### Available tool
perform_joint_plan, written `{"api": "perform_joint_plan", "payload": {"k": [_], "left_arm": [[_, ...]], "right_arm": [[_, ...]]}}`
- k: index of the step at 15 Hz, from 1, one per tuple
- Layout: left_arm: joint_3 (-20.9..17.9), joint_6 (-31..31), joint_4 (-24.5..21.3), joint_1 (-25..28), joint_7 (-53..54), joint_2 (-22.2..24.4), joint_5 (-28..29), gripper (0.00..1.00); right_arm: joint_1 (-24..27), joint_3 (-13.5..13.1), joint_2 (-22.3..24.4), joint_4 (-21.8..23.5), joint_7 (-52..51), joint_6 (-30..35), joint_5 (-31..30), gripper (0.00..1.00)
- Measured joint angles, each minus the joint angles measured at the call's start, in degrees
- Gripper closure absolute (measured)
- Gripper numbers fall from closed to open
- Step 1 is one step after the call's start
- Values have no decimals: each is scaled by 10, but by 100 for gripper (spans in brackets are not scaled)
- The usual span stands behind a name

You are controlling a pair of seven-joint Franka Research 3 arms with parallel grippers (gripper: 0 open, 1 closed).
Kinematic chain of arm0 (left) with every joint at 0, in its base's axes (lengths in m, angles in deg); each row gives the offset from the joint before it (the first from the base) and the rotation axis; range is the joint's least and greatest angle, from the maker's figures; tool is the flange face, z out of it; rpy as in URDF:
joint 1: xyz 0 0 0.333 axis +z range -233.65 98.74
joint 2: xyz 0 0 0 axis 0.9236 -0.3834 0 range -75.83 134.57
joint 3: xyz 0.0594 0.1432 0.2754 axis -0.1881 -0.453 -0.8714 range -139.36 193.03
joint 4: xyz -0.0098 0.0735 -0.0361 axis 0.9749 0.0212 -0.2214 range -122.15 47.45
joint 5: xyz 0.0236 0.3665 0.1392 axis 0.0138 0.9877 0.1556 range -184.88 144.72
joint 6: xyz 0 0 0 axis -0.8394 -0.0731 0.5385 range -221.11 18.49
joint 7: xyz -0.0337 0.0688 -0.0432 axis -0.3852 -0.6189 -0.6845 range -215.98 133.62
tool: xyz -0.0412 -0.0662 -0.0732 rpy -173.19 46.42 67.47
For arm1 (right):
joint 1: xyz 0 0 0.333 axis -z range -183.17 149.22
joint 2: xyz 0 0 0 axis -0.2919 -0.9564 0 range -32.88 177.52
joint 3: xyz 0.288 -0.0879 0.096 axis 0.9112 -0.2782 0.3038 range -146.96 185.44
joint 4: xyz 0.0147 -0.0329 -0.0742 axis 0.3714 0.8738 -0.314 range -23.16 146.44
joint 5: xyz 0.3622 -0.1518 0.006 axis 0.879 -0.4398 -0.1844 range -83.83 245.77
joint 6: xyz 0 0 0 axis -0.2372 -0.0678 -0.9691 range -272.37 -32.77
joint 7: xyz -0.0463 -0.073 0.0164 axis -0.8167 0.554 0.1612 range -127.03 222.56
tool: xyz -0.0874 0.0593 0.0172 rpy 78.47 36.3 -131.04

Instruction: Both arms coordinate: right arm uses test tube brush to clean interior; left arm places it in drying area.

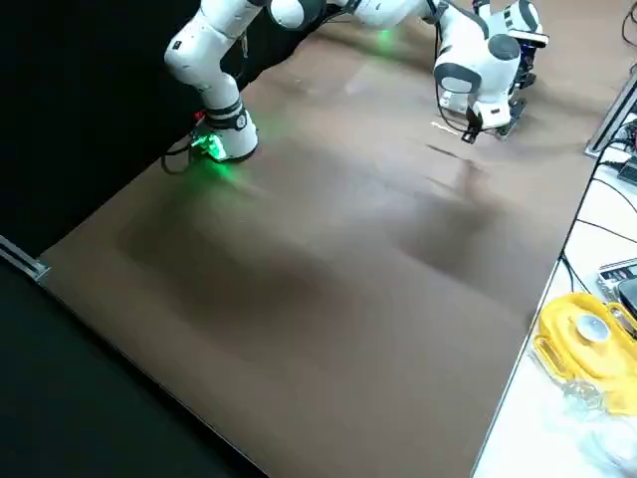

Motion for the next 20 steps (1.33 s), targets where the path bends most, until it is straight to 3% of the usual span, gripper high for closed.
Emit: {"api": "perform_joint_plan", "payload": {"k": [6,15,17,20], "left_arm": [[-4,-1,12,0,-7,10,0,77],[-5,-30,9,-1,-104,72,0,77],[-6,-36,2,0,-178,95,0,77],[-9,-42,-13,4,-280,121,19,77]], "right_arm": [[-6,-5,-5,11,7,-1,0,98],[-7,-5,-13,34,9,-17,0,97],[-7,-6,-13,34,9,-17,0,87],[-7,-8,-13,34,8,-17,0,59]]}}
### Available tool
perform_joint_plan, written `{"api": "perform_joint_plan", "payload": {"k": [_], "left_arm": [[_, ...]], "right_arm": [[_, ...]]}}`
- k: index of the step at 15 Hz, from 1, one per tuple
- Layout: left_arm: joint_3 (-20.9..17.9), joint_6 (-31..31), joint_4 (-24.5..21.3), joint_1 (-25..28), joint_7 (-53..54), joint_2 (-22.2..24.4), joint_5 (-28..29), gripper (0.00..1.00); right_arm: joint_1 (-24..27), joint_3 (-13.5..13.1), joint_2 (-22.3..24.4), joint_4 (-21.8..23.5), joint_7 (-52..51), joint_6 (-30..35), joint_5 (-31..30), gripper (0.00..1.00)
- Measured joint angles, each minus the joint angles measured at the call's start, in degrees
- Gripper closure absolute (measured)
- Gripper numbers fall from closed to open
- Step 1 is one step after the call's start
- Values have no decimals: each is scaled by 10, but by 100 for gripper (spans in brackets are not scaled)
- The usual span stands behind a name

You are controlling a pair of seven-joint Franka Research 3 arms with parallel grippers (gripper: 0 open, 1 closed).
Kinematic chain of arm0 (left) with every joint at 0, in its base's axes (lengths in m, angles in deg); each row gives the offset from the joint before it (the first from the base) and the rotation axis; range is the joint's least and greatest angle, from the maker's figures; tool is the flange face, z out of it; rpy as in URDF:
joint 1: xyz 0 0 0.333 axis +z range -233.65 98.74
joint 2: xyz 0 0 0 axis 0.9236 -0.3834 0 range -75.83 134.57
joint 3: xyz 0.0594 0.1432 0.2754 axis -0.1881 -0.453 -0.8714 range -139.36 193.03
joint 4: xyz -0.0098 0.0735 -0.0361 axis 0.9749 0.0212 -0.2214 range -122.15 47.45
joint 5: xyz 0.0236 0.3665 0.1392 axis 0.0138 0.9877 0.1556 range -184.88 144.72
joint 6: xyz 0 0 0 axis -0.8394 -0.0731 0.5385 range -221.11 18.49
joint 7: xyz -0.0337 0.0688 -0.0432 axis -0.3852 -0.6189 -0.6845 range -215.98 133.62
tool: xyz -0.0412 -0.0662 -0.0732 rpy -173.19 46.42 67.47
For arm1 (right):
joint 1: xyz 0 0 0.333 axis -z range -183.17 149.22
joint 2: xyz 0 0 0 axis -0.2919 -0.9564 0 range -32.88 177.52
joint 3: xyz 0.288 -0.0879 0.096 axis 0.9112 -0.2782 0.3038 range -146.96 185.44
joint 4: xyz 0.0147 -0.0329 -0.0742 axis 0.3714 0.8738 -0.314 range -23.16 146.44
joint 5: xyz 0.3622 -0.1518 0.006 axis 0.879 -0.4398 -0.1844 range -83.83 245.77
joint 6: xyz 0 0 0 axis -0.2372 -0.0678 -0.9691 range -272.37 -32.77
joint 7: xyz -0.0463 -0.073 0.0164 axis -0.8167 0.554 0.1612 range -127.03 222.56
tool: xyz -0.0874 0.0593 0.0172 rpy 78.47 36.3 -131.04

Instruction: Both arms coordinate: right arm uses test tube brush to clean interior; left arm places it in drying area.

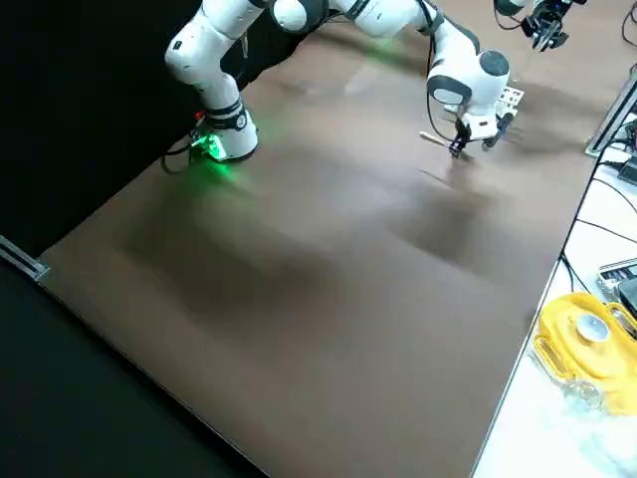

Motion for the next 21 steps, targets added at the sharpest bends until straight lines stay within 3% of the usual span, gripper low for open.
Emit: {"api": "perform_joint_plan", "payload": {"k": [5,8,14,20,21], "left_arm": [[-1,-6,-51,17,-230,53,61,77],[-2,-6,-89,25,-359,86,75,77],[-2,-6,-153,27,-604,128,76,77],[0,-6,-171,21,-901,135,76,77],[1,-6,-177,19,-1005,135,76,77]], "right_arm": [[11,-6,11,-6,0,17,-2,11],[32,-7,38,-18,-1,65,-32,2],[90,-9,141,-31,-69,199,-44,0],[148,-10,265,-32,-113,320,-75,0],[152,-10,296,-32,-114,345,-83,0]]}}
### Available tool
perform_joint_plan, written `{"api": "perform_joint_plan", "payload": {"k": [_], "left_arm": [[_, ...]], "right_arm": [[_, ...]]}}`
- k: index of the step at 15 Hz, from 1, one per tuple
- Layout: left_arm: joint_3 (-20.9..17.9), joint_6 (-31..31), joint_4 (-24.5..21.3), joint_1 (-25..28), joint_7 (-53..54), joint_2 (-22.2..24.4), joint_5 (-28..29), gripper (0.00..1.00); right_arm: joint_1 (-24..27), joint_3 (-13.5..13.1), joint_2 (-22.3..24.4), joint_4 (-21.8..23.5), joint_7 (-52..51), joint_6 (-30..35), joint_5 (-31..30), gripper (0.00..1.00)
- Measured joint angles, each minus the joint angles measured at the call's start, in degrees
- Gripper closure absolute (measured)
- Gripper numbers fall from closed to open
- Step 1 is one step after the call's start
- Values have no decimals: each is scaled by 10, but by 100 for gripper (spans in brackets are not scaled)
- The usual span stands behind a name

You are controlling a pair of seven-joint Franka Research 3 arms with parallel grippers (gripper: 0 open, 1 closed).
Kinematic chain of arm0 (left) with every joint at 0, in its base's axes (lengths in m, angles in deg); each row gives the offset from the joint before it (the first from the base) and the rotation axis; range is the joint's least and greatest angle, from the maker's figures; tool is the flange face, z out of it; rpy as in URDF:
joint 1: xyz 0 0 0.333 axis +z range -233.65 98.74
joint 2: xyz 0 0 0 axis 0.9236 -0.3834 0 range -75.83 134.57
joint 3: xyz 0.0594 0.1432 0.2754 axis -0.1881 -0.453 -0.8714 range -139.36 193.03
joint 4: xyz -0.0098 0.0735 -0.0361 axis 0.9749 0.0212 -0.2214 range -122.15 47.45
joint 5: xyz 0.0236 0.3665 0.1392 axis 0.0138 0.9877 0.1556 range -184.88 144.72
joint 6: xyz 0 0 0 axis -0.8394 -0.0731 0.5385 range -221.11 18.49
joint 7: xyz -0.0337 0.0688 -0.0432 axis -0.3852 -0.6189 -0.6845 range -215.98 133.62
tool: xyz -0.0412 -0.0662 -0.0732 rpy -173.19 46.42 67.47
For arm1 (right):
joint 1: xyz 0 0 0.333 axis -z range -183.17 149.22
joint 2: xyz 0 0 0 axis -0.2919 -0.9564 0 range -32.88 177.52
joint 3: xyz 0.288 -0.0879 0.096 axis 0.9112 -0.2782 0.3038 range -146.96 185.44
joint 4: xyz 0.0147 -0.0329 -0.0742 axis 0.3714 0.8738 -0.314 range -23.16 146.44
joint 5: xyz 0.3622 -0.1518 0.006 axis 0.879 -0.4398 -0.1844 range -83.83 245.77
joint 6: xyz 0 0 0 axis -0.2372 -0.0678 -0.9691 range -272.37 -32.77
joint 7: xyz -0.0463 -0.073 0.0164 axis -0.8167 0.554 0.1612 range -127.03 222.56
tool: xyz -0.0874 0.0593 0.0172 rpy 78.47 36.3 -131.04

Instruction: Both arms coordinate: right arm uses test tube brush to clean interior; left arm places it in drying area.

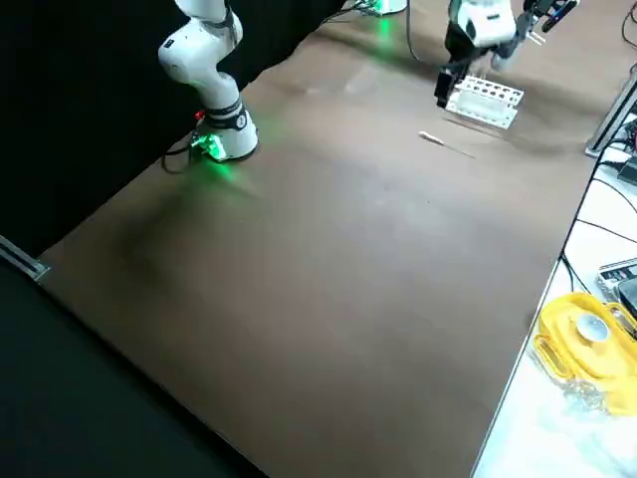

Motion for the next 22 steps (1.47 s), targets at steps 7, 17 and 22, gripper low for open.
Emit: {"api": "perform_joint_plan", "payload": {"k": [7,17,22], "left_arm": [[1,0,-6,1,-314,0,0,77],[1,74,11,20,-510,-47,-8,77],[1,92,43,32,-524,-94,-24,77]], "right_arm": [[10,0,109,5,1,77,-5,0],[39,-1,178,50,1,97,-28,0],[39,5,233,131,-19,68,-30,0]]}}
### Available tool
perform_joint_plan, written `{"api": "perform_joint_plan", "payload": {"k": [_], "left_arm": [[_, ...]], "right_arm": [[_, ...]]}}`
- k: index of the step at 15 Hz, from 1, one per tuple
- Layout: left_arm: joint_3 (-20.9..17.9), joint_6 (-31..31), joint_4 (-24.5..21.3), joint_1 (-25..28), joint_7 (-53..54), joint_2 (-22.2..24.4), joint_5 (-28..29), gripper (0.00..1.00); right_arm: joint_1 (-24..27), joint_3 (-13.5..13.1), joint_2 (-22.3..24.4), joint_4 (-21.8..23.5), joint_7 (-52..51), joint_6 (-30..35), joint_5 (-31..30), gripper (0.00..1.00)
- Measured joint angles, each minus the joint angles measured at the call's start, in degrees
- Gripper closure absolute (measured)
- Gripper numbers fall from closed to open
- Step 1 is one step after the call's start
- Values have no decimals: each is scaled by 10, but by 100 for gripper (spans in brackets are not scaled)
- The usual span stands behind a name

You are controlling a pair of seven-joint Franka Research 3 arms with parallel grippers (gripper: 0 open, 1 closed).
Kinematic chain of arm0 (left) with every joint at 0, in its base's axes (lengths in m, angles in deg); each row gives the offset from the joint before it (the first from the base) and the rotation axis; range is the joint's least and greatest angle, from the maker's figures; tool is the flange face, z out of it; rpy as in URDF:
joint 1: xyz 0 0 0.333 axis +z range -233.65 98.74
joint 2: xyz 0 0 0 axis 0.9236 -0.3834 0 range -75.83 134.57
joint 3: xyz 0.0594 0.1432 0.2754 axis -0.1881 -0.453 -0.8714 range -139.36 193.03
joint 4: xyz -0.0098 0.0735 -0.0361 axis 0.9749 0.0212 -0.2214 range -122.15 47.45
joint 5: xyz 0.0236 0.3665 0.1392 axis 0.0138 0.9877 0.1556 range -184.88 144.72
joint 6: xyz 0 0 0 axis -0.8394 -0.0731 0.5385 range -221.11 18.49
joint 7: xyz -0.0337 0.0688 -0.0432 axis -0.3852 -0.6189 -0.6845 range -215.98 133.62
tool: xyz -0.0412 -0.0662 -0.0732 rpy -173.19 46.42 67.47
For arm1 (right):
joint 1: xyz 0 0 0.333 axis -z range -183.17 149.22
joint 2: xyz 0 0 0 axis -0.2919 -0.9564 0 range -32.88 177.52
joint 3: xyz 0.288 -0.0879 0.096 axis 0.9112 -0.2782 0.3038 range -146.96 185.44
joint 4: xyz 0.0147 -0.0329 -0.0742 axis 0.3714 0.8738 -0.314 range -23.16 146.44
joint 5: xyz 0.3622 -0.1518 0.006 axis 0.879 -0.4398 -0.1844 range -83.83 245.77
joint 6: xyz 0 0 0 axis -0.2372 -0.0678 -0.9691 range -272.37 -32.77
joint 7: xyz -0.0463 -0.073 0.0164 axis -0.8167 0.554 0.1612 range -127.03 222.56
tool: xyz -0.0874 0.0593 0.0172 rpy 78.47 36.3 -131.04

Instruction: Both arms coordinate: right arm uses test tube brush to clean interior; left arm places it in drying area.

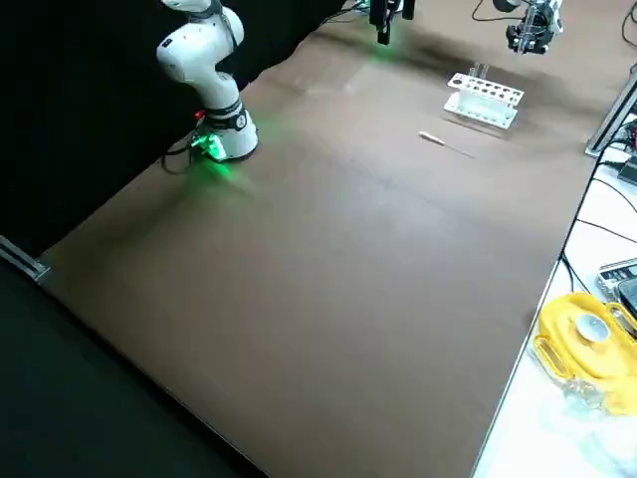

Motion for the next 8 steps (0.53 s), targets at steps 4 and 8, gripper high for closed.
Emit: {"api": "perform_joint_plan", "payload": {"k": [4,8], "left_arm": [[0,2,22,4,0,-22,-25,77],[0,2,44,4,-1,-45,-35,77]], "right_arm": [[1,-2,4,15,-27,-5,-9,0],[6,-5,4,19,-28,-10,-10,0]]}}
